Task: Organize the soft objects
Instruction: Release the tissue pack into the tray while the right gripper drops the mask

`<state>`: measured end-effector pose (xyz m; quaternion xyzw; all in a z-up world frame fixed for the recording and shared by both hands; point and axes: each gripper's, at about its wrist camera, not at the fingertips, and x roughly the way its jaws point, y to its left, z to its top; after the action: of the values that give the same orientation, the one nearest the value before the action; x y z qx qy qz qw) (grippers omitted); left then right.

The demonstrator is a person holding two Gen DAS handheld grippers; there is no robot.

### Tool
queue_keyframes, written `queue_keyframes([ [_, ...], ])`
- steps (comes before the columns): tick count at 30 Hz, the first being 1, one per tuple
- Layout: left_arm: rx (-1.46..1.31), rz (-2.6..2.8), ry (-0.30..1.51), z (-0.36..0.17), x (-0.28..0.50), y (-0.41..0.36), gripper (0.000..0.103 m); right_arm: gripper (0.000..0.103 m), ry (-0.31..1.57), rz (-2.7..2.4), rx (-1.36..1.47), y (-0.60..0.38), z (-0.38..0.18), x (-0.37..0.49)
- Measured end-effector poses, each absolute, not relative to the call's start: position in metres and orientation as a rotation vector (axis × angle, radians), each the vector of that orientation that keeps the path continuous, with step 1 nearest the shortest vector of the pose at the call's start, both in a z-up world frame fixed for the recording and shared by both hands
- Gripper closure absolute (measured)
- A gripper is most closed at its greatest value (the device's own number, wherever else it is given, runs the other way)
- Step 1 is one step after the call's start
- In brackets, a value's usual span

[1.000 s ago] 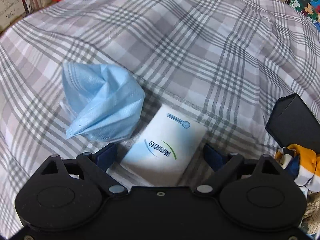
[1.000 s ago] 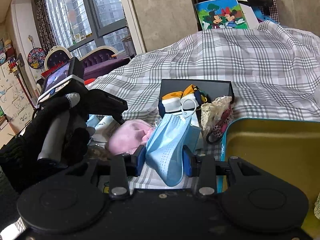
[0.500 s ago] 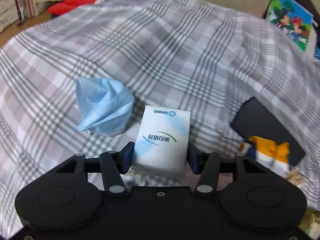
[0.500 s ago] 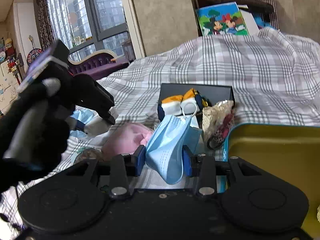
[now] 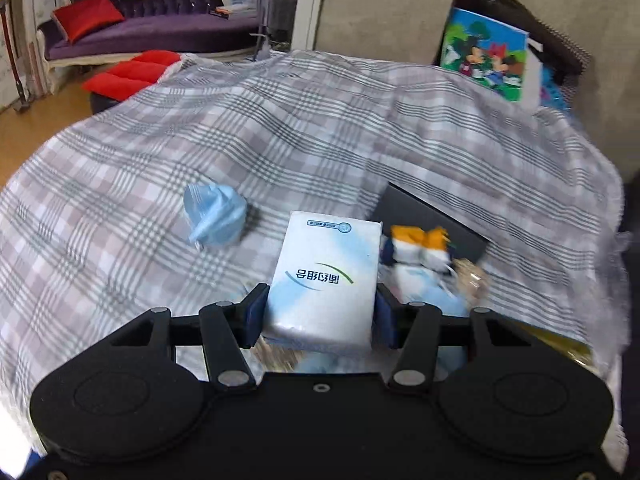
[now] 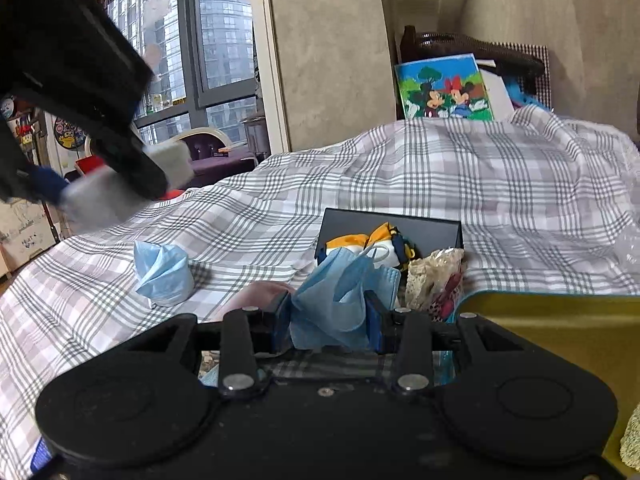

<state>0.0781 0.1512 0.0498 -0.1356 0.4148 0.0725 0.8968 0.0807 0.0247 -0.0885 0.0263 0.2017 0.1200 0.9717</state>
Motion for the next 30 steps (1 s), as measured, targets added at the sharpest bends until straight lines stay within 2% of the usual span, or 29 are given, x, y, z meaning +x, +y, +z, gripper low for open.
queue_keyframes([
  [11, -0.273, 0.093, 0.841, 0.059, 0.051, 0.117, 0.051, 0.065, 0.486, 0.244, 0.063, 0.004, -0.071, 0.063],
  [24, -0.171, -0.077, 0.990, 0.015, 0.073, 0.044, 0.051, 0.065, 0.641, 0.060, 0.187, -0.160, -0.006, 0.046],
  [30, -0.151, -0.166, 1.039, 0.003, 0.078, 0.008, 0.051, 0.065, 0.739, 0.046, 0.224, -0.193, 0.001, 0.059],
])
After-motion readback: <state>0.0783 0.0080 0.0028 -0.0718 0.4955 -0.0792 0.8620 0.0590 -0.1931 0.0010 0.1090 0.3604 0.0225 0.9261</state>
